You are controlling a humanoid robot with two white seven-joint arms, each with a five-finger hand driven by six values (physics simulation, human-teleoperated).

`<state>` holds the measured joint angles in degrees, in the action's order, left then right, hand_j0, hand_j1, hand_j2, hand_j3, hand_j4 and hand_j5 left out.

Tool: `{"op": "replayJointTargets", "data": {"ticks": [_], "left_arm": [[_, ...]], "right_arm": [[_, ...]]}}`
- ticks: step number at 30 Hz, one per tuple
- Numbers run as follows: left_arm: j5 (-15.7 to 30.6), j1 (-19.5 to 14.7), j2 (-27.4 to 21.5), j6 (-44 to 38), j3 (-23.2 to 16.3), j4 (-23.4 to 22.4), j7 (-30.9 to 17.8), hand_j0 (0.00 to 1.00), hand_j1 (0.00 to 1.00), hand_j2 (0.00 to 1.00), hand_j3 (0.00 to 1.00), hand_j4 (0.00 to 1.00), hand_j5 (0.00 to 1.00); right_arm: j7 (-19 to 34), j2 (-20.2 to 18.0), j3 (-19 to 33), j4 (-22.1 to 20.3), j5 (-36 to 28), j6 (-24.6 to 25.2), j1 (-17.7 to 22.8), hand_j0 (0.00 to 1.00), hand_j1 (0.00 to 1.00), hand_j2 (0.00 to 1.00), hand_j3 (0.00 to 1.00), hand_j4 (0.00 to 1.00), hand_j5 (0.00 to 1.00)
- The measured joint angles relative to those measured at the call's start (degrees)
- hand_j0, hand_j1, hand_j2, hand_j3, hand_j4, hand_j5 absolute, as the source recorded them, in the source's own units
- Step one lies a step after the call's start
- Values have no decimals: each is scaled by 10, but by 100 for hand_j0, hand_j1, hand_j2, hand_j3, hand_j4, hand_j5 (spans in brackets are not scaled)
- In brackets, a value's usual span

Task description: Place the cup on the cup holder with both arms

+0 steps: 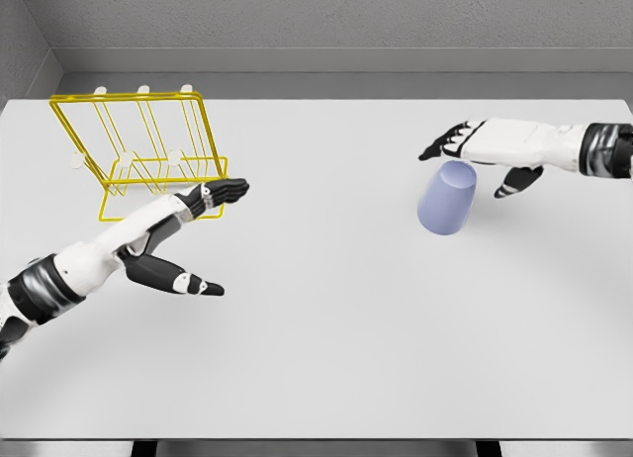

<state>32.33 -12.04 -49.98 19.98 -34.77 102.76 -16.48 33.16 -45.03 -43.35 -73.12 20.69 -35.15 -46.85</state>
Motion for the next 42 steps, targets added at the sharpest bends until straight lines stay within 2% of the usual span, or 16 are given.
{"op": "replayJointTargets", "data": {"ticks": [8,16,19,24,28,35,42], "left_arm": [[21,0,34,-57,-24,-22,0,100,100,100,100,100,100],[69,4,45,-94,-31,-34,0,100,100,100,100,100,100],[81,4,46,-102,-30,-43,0,100,100,100,100,100,100],[90,7,45,-105,-30,-59,0,100,100,100,100,100,100],[91,6,46,-106,-29,-69,0,100,100,100,100,100,100],[90,7,47,-106,-30,-78,0,100,100,100,100,100,100],[90,7,47,-106,-30,-84,0,100,100,100,100,100,100]], "right_arm": [[0,13,-12,3,16,0,-3,100,100,100,100,100,100],[0,14,-13,-11,18,0,-4,97,97,97,97,97,97],[1,14,-13,-17,18,0,-4,91,91,91,91,91,91],[1,14,-13,-19,19,0,-3,90,90,90,90,90,90],[5,13,-15,-19,17,1,-4,79,79,79,79,79,79],[15,12,-16,-19,16,3,-4,78,78,78,78,78,78],[18,13,-15,-19,16,0,-5,68,68,68,68,68,68]]}}
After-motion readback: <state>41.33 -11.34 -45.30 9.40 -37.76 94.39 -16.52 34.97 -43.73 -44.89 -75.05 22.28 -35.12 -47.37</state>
